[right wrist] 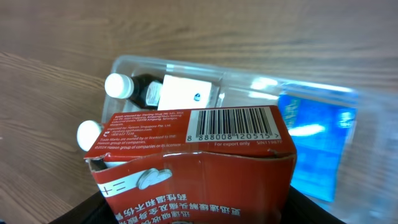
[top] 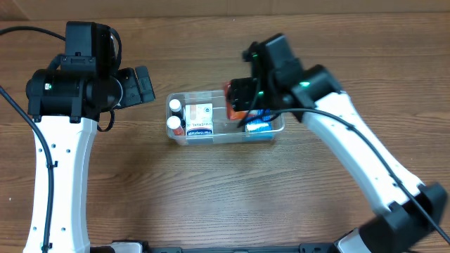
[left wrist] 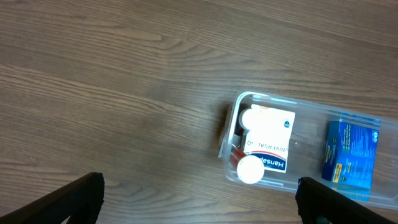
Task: Pack container
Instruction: 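Insert the red box between the white and blue boxes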
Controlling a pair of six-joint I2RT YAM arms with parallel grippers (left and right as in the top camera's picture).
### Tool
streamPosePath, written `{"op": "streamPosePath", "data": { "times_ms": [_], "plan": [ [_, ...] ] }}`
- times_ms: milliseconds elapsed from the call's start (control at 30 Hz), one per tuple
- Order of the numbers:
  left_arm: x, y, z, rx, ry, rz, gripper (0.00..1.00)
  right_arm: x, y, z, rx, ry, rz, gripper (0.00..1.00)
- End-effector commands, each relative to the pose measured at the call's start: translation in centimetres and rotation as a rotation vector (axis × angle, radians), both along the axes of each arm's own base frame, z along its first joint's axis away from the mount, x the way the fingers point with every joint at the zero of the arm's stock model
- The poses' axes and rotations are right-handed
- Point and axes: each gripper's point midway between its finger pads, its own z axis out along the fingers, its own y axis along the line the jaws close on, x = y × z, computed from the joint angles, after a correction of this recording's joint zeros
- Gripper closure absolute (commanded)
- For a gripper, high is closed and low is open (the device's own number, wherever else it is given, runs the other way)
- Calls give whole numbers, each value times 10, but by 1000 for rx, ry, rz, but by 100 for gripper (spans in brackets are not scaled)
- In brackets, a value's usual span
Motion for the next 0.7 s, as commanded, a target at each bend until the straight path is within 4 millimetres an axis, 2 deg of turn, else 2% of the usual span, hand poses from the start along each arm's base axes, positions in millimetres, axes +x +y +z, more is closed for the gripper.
{"op": "streamPosePath", "data": {
  "times_ms": [0,100,233,433,467,533,667],
  "plan": [
    [1,0,3,-4,-5,-8,0,4,16,-33,-21,73,-18,35],
    [1,0,3,-4,-6,-8,0,5,24,-59,-52,112,-5,35],
    [1,0,3,-4,-6,-8,0,8,27,-78,-71,140,-6,35],
    [1,0,3,-2,-6,-11,0,10,28,-85,-78,150,-6,34],
    [1,0,3,-2,-7,-11,0,10,28,-85,-78,149,-6,28],
    [1,0,3,-2,-7,-11,0,9,28,-85,-78,150,-6,0],
    [1,0,3,-2,-7,-11,0,9,28,-85,-79,151,-6,0]
  ]
}}
